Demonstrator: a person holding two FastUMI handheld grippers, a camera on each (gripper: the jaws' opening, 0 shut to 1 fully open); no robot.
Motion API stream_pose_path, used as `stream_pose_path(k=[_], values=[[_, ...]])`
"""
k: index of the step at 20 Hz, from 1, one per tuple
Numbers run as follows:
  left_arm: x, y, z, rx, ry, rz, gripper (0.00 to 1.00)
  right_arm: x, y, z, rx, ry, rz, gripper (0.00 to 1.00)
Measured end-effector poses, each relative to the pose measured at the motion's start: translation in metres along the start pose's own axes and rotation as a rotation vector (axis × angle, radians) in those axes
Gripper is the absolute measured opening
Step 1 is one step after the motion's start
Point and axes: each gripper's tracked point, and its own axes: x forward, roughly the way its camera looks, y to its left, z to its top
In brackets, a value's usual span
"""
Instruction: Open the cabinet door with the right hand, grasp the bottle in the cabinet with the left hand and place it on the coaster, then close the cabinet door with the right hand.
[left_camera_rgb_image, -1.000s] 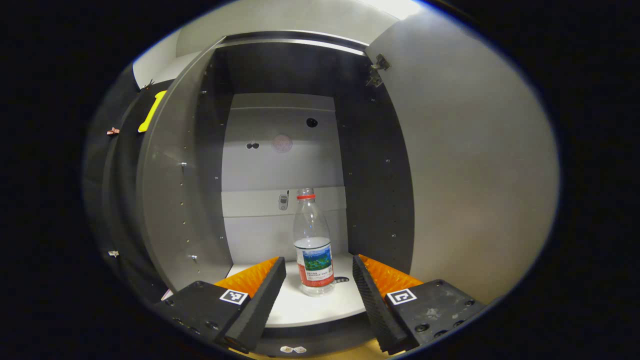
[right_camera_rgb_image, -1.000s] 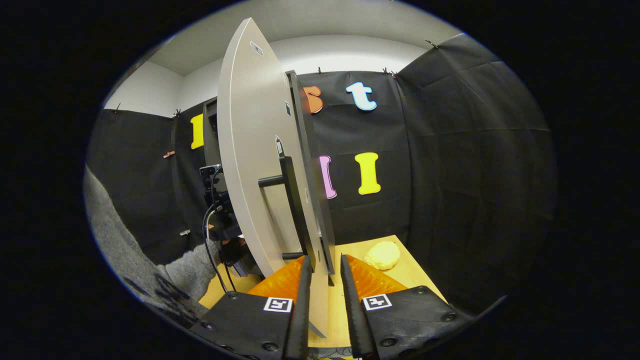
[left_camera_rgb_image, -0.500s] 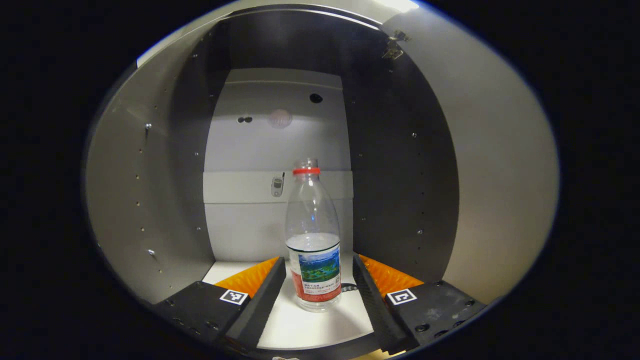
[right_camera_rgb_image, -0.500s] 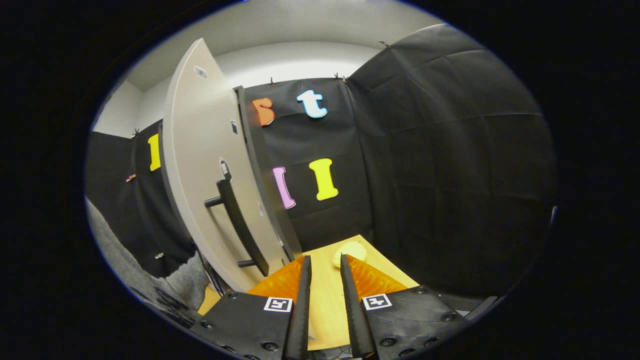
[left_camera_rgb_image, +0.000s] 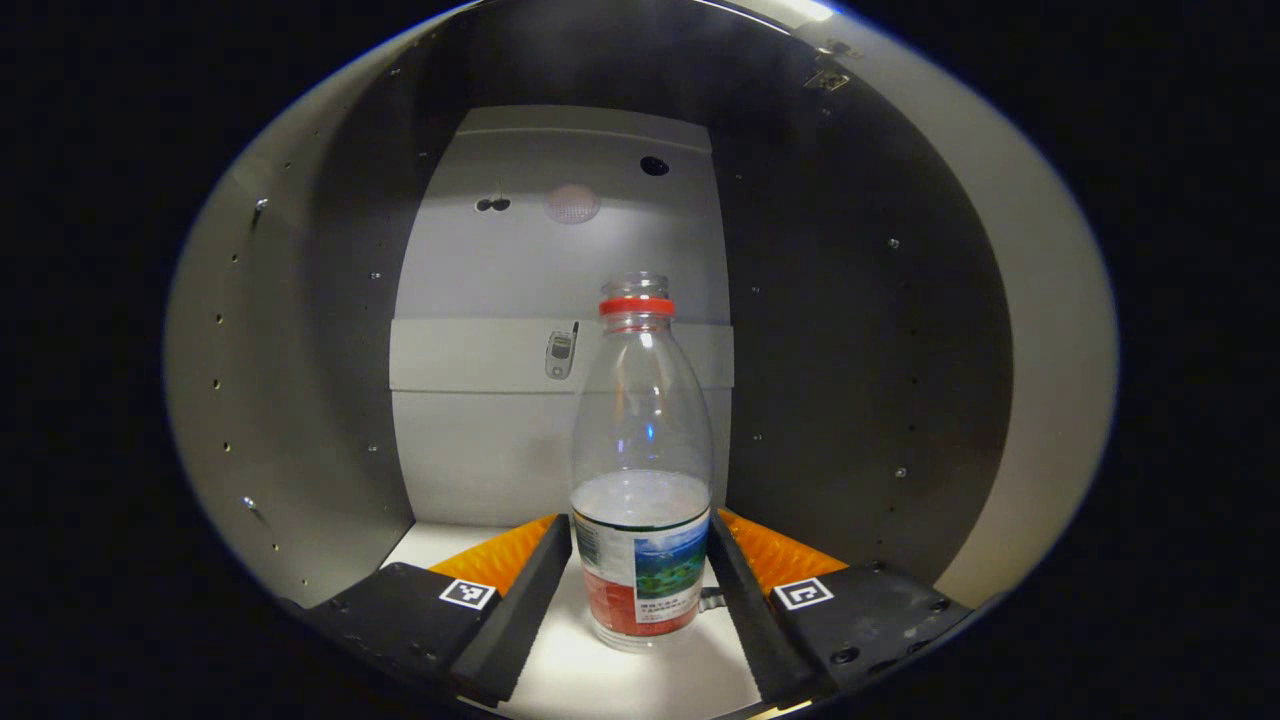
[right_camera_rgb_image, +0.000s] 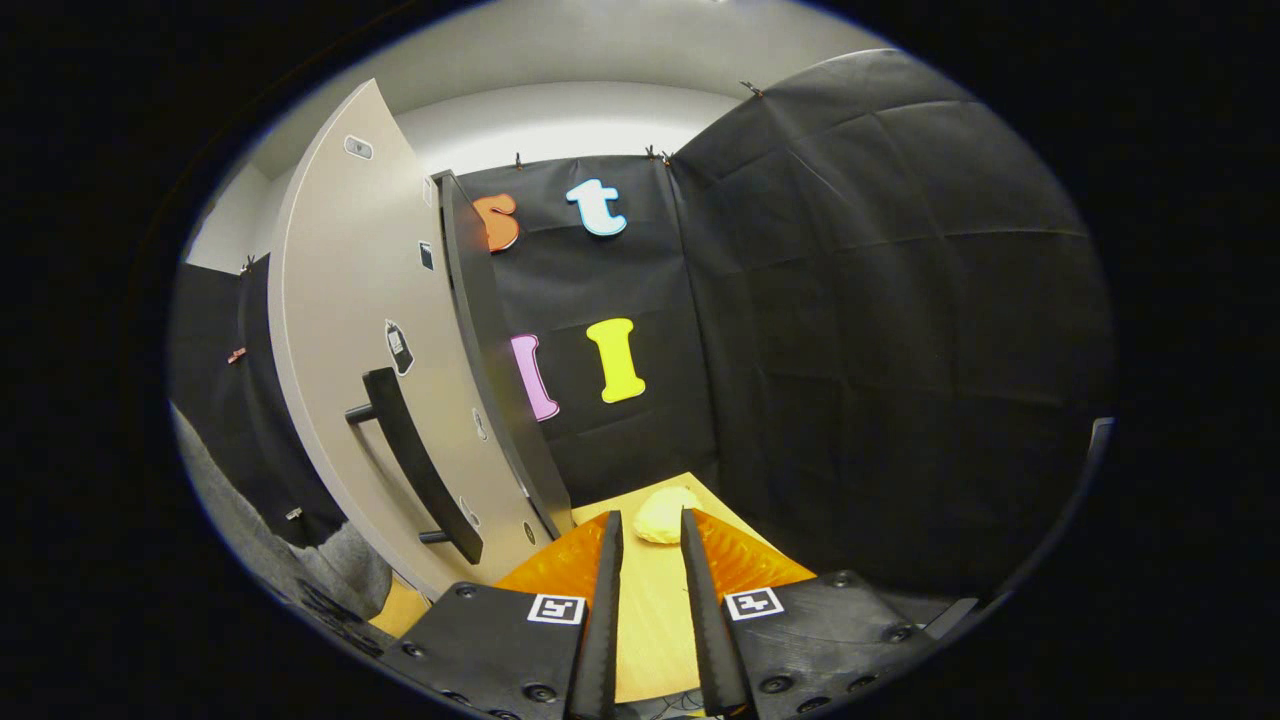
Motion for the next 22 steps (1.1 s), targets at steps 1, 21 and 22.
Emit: stream_pose_path(k=[1,21,22], values=[[0.005,0.000,0.000,0.000,0.000,0.000,0.86,0.001,0.001,0.000,-0.001,0.004,0.003,0.36],[-0.164,0.001,0.038,-0.074,-0.025,-0.250,0.75,-0.066,0.065,0.025,-0.039,-0.172,0.076,0.26],[-0.179,0.007,0.037,-0.090,-0.023,-0.249,0.75,-0.071,0.078,0.026,-0.047,-0.185,0.099,0.36]])
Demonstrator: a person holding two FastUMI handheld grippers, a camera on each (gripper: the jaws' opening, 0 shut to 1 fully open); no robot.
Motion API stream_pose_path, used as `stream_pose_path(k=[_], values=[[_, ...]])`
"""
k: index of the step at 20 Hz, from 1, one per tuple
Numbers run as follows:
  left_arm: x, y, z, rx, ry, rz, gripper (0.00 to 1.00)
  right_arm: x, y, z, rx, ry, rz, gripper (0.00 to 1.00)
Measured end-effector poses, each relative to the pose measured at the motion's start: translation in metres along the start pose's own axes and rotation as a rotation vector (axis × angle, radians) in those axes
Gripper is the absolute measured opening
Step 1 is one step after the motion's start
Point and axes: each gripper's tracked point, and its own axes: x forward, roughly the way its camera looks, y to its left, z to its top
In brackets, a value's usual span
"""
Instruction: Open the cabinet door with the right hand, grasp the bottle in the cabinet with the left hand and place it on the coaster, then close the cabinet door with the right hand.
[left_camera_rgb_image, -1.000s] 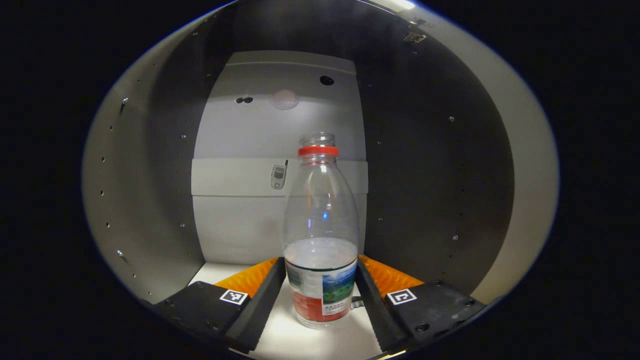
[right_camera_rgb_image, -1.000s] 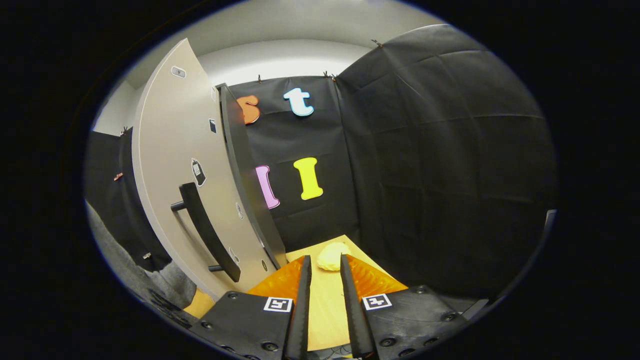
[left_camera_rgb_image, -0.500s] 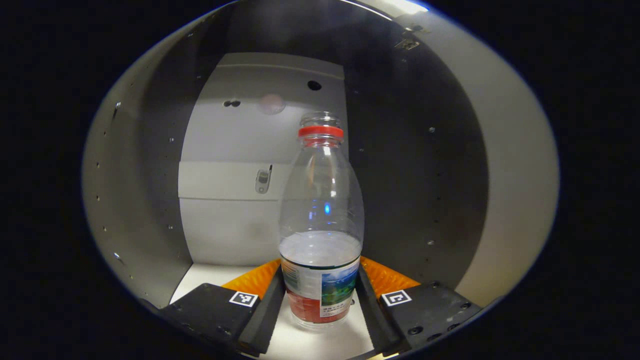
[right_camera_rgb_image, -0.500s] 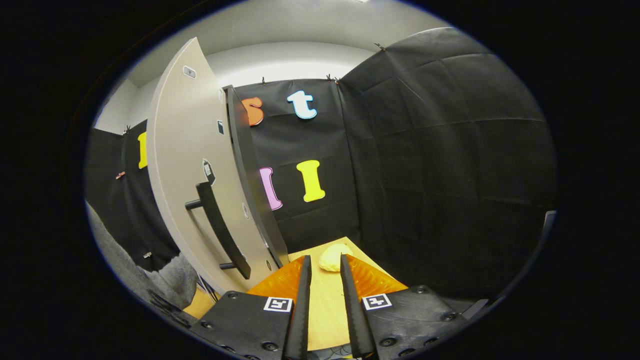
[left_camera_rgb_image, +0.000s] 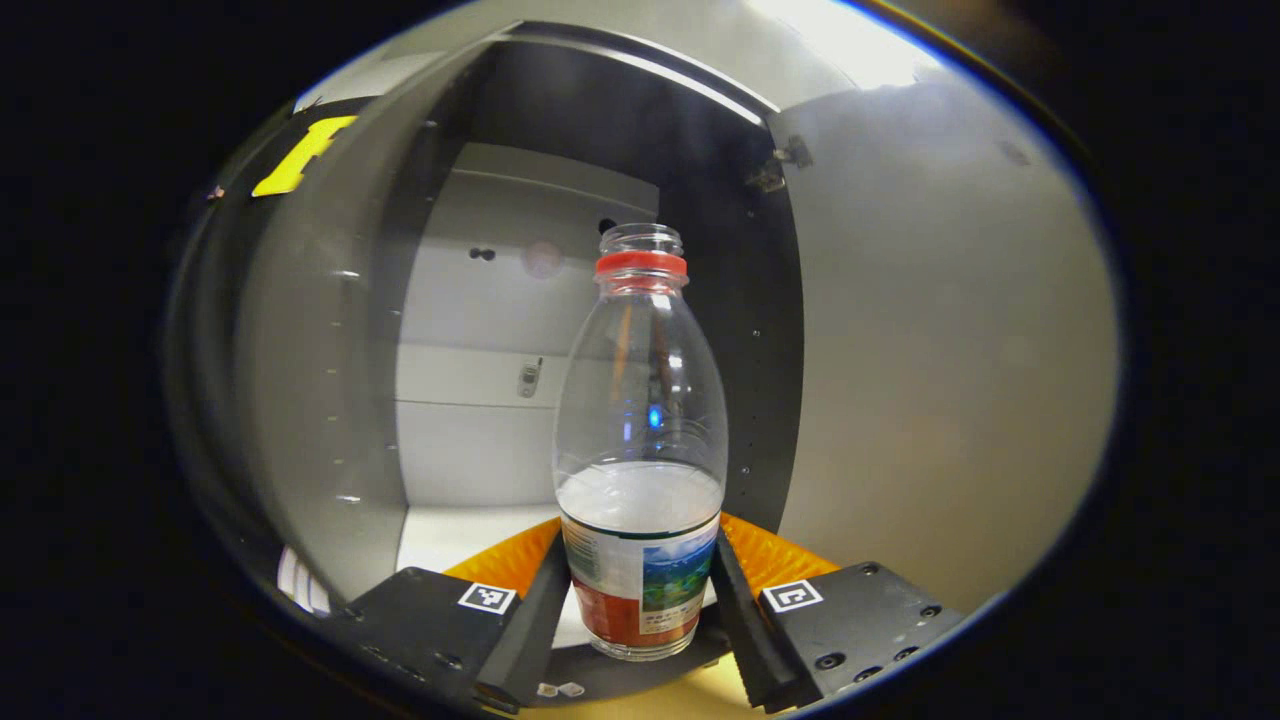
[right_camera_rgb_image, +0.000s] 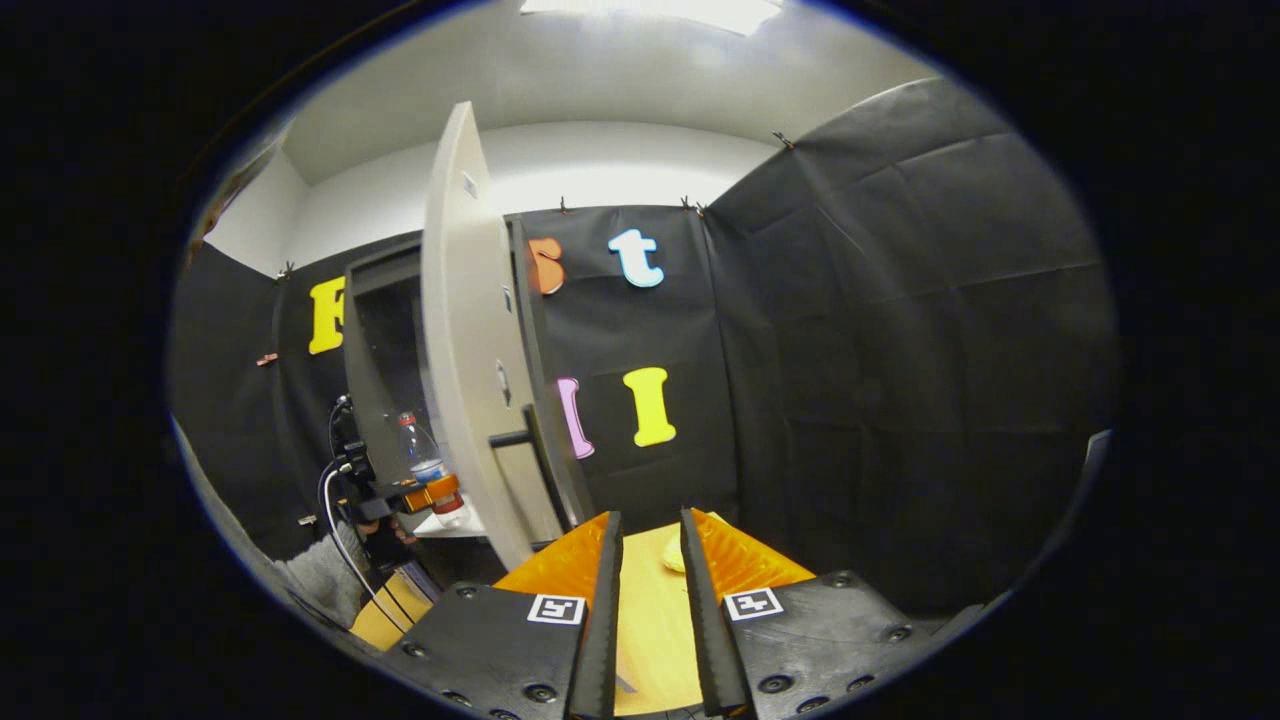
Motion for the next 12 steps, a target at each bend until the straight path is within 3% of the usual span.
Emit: stream_pose_path(k=[2,3,6,7,8,11,12], values=[[-0.034,0.004,-0.003,-0.028,0.015,-0.003,0.75,-0.005,0.023,0.002,-0.019,-0.014,0.042,0.31],[-0.049,0.008,-0.004,-0.027,0.021,0.000,0.75,-0.009,0.034,0.001,-0.027,-0.016,0.066,0.36],[-0.094,0.025,-0.021,0.002,0.058,0.030,0.74,-0.014,0.078,0.002,-0.049,-0.031,0.153,0.36],[-0.106,0.027,-0.029,-0.006,0.074,0.036,0.74,-0.012,0.092,0.003,-0.067,-0.040,0.184,0.26],[-0.119,0.030,-0.036,-0.016,0.085,0.041,0.74,-0.010,0.106,0.001,-0.082,-0.047,0.219,0.36],[-0.162,0.050,-0.058,0.006,0.088,0.103,0.75,-0.009,0.155,-0.010,-0.061,-0.038,0.335,0.36],[-0.174,0.053,-0.066,0.004,0.089,0.112,0.75,-0.008,0.170,-0.018,-0.054,-0.028,0.366,0.46]])
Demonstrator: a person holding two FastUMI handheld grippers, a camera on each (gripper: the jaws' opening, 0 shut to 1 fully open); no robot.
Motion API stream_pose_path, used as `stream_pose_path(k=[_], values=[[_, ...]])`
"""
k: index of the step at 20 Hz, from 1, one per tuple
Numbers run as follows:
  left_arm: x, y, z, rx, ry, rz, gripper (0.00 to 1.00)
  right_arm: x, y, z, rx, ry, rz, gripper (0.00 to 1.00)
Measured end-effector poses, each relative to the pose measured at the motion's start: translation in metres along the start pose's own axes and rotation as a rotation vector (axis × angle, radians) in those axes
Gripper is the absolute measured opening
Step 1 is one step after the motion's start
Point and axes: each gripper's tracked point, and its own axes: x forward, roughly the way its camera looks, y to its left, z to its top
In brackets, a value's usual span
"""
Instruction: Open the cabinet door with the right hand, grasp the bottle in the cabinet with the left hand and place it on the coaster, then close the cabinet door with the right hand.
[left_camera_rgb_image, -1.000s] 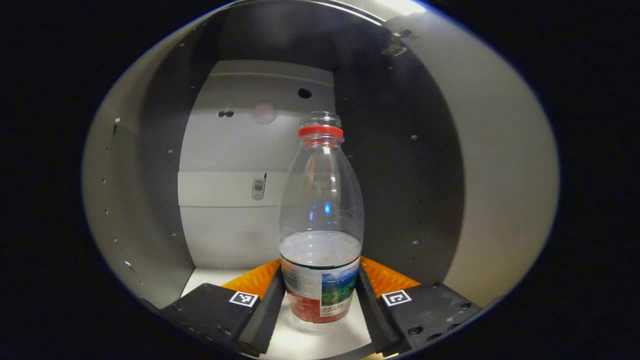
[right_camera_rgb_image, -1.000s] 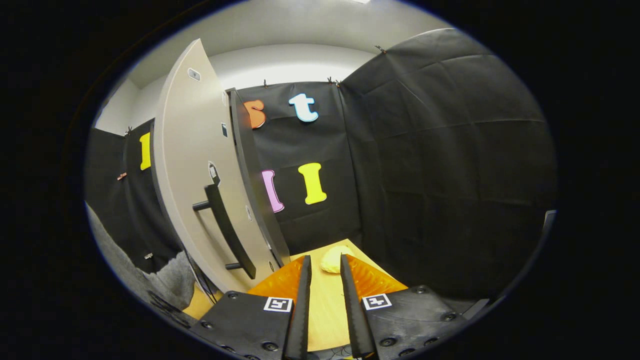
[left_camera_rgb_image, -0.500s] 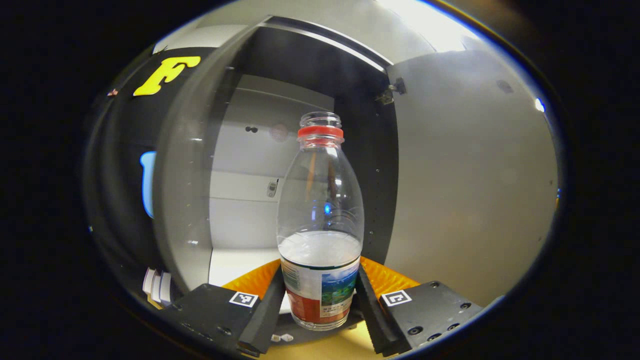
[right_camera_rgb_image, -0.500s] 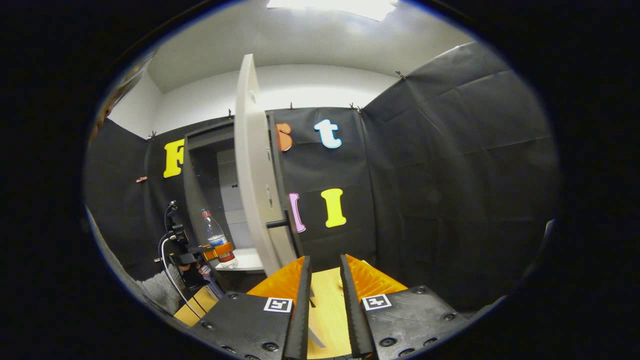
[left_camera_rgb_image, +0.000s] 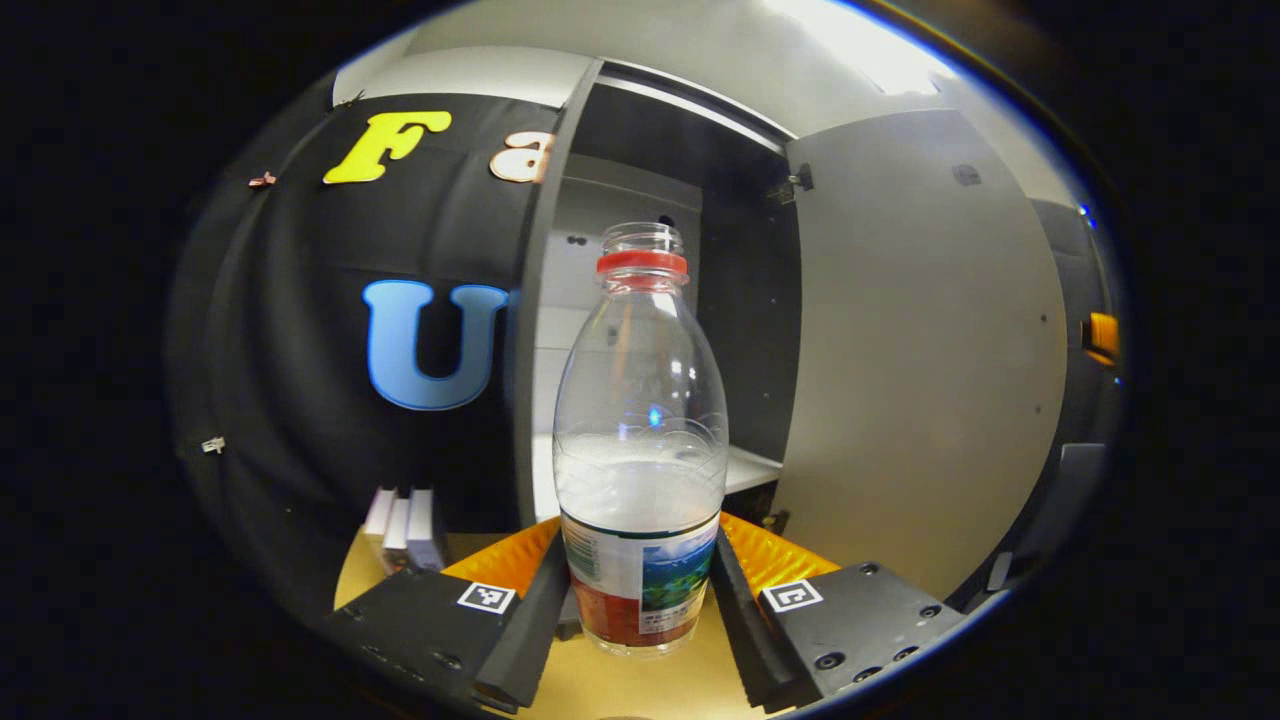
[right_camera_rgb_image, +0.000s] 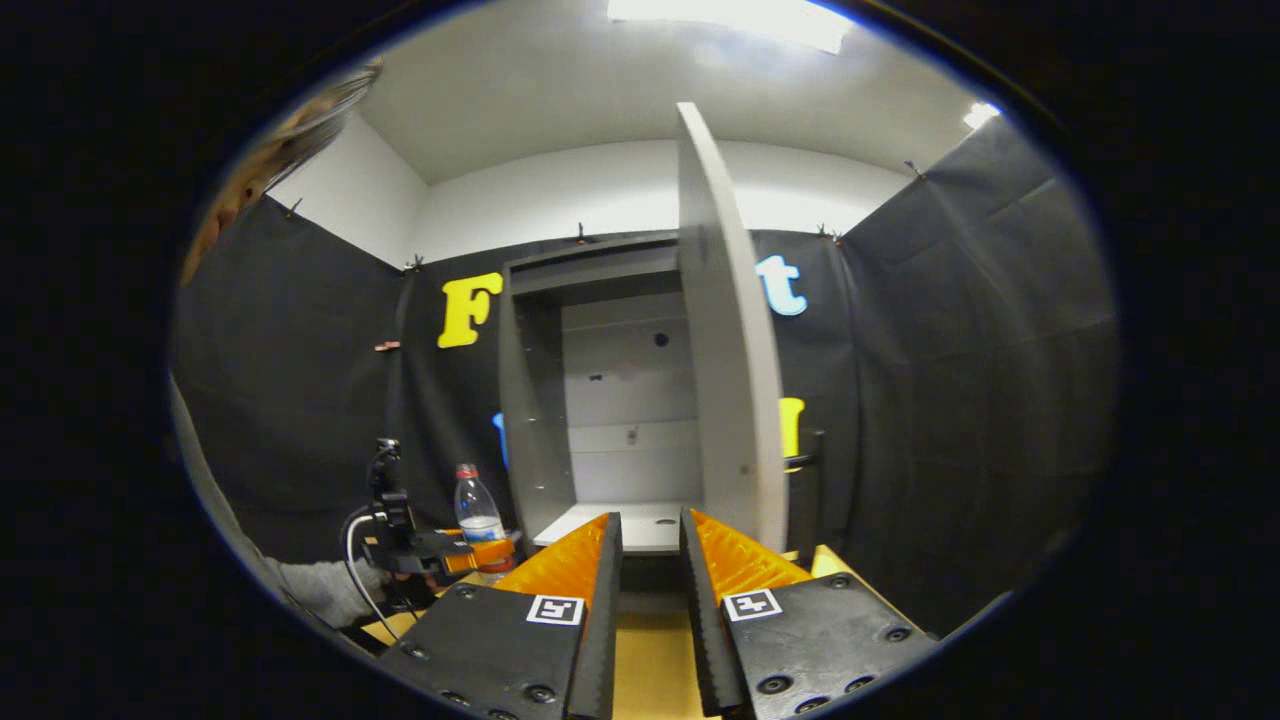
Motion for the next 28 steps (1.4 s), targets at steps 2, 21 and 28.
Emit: stream_pose_path(k=[2,21,28], values=[[-0.019,0.005,-0.022,-0.013,0.005,0.016,0.75,0.015,0.021,-0.008,-0.035,-0.005,0.037,0.27],[-0.080,-0.012,-0.235,-0.020,0.053,0.006,0.75,0.159,0.071,-0.103,-0.182,-0.113,-0.043,0.99],[-0.068,-0.015,-0.268,0.033,0.000,0.013,0.75,0.154,0.077,-0.142,-0.188,-0.071,-0.024,0.97]])
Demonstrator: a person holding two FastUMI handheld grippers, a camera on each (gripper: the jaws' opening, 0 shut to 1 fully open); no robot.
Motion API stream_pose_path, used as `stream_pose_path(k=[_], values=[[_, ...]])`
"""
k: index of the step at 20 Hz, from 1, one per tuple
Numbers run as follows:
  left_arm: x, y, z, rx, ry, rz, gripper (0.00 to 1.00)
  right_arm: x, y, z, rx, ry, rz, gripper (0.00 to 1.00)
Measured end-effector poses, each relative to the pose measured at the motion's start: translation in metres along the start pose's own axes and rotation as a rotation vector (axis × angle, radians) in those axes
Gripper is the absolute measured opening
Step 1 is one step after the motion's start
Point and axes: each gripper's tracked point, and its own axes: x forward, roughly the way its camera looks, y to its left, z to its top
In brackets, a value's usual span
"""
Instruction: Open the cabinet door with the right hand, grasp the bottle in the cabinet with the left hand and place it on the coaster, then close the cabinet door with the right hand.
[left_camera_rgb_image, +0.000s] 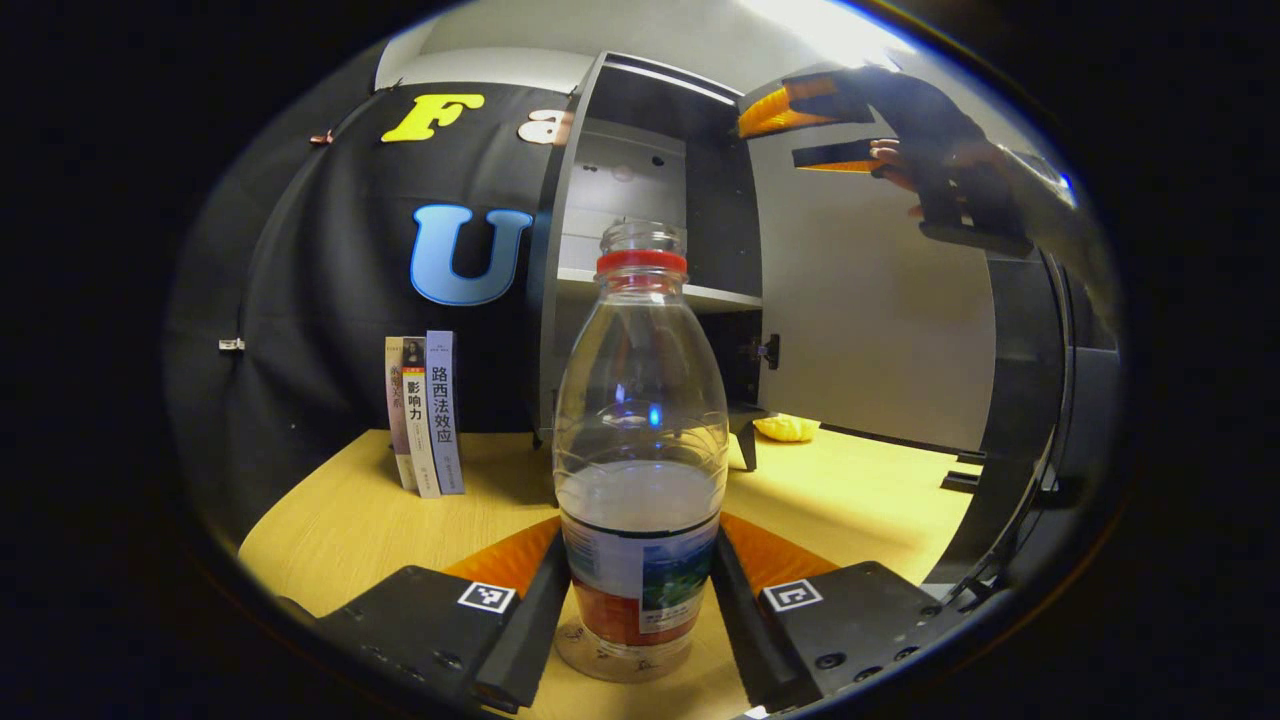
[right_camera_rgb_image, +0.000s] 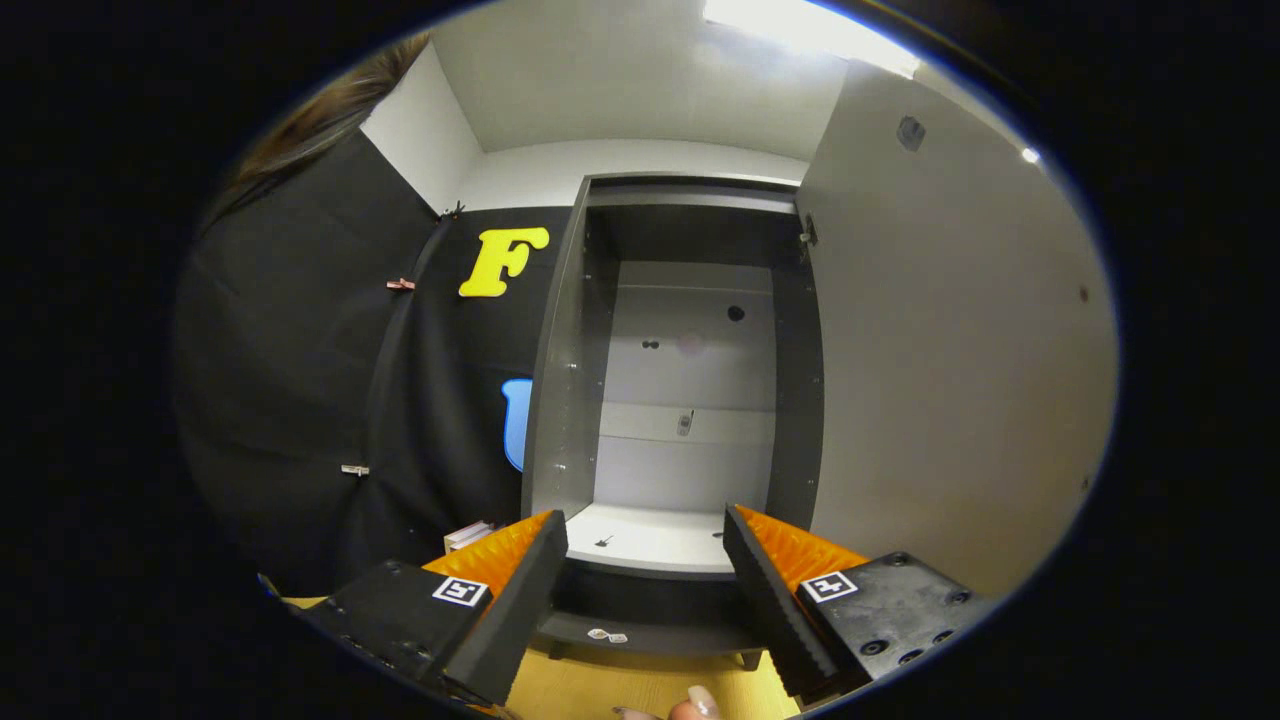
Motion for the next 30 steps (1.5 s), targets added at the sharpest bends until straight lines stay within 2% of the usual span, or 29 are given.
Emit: stream_pose_path(k=[3,9,17,20,25,30], values=[[0.003,0.006,-0.014,-0.014,0.002,0.014,0.75,-0.005,-0.005,-0.013,0.008,0.040,-0.010,0.97],[0.008,-0.003,-0.020,0.078,-0.033,-0.003,0.75,-0.011,-0.008,-0.031,0.011,0.095,-0.016,0.98],[0.008,0.008,-0.024,0.055,-0.044,0.045,0.78,-0.012,0.006,-0.048,-0.009,0.153,0.033,0.97],[0.008,0.008,-0.025,0.053,-0.038,0.041,0.78,-0.010,0.010,-0.052,-0.025,0.167,0.050,0.98],[0.002,0.001,-0.028,0.008,-0.001,0.035,0.94,-0.007,0.013,-0.051,-0.034,0.169,0.063,0.97],[0.003,-0.001,-0.013,0.036,-0.009,0.030,0.95,-0.004,0.008,-0.049,0.000,0.178,0.057,0.98]])
